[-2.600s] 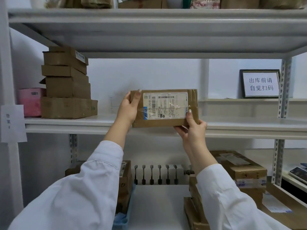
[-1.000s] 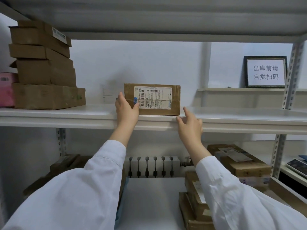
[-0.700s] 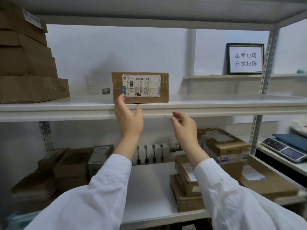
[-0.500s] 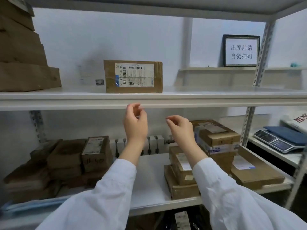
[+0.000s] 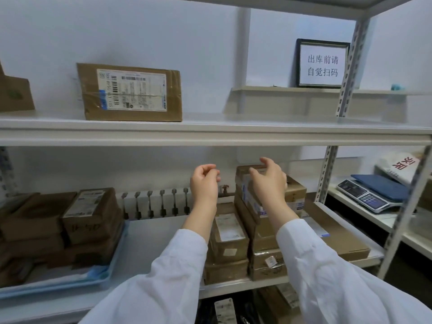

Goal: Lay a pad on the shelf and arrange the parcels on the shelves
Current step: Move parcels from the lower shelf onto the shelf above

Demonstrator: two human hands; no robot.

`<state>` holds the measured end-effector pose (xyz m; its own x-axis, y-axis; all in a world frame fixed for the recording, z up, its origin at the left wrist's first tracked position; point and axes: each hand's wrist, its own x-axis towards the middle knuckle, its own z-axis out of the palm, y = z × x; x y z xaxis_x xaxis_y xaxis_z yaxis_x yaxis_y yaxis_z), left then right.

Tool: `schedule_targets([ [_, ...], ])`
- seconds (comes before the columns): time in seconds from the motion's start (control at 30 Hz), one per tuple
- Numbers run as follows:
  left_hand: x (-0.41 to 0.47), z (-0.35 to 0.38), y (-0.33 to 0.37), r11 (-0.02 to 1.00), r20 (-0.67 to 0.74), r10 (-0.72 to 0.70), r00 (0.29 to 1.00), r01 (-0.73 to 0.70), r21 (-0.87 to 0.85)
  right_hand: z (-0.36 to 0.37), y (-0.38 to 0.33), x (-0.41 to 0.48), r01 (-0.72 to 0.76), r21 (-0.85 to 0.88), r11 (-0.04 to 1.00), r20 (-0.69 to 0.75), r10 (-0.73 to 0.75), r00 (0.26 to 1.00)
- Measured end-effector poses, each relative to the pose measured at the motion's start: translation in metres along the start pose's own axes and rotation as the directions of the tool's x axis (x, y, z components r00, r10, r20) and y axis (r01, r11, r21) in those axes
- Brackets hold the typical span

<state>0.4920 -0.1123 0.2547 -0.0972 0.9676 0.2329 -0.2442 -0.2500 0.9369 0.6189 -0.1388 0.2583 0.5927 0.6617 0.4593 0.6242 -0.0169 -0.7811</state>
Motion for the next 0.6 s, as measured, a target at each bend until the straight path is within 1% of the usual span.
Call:
schedule_targets([
  [0.07, 0.0, 0.02, -0.012, 0.996, 0.002, -0.091, 0.996, 0.091, 0.002, -0.006, 0.016, 0.013, -0.053, -0.02, 0.998, 0.001, 0.053, 0.999],
  [0.13, 0.001, 0.042, -0.025, 0.982, 0.012, -0.189, 0.982, 0.188, 0.026, -0.011, 0.035, 0.025, -0.112, -0.079, 0.991, -0.015, 0.111, 0.994],
  [0.2, 0.001, 0.059, -0.036, 0.957, 0.031, -0.287, 0.958, 0.285, 0.054, -0.014, 0.052, 0.036, -0.225, -0.146, 0.963, -0.036, 0.222, 0.974],
  [0.3, 0.003, 0.078, -0.054, 0.896, 0.108, -0.44, 0.891, 0.429, 0.111, -0.018, 0.076, 0.05, -0.428, -0.148, 0.892, -0.016, 0.43, 0.903],
  [0.37, 0.002, 0.088, -0.065, 0.847, 0.139, -0.526, 0.839, 0.501, 0.177, -0.02, 0.091, 0.056, -0.516, -0.11, 0.85, 0.019, 0.52, 0.854],
  [0.43, -0.001, 0.096, -0.072, 0.821, 0.194, -0.566, 0.802, 0.526, 0.22, -0.022, 0.102, 0.058, -0.556, -0.055, 0.829, 0.066, 0.559, 0.827],
  [0.5, -0.003, 0.101, -0.077, 0.806, 0.245, -0.586, 0.772, 0.525, 0.273, -0.024, 0.109, 0.06, -0.553, 0.019, 0.833, 0.119, 0.547, 0.829],
  [0.6, -0.003, 0.105, -0.082, 0.807, 0.265, -0.573, 0.775, 0.479, 0.345, -0.027, 0.109, 0.062, -0.523, 0.167, 0.836, 0.168, 0.499, 0.85],
])
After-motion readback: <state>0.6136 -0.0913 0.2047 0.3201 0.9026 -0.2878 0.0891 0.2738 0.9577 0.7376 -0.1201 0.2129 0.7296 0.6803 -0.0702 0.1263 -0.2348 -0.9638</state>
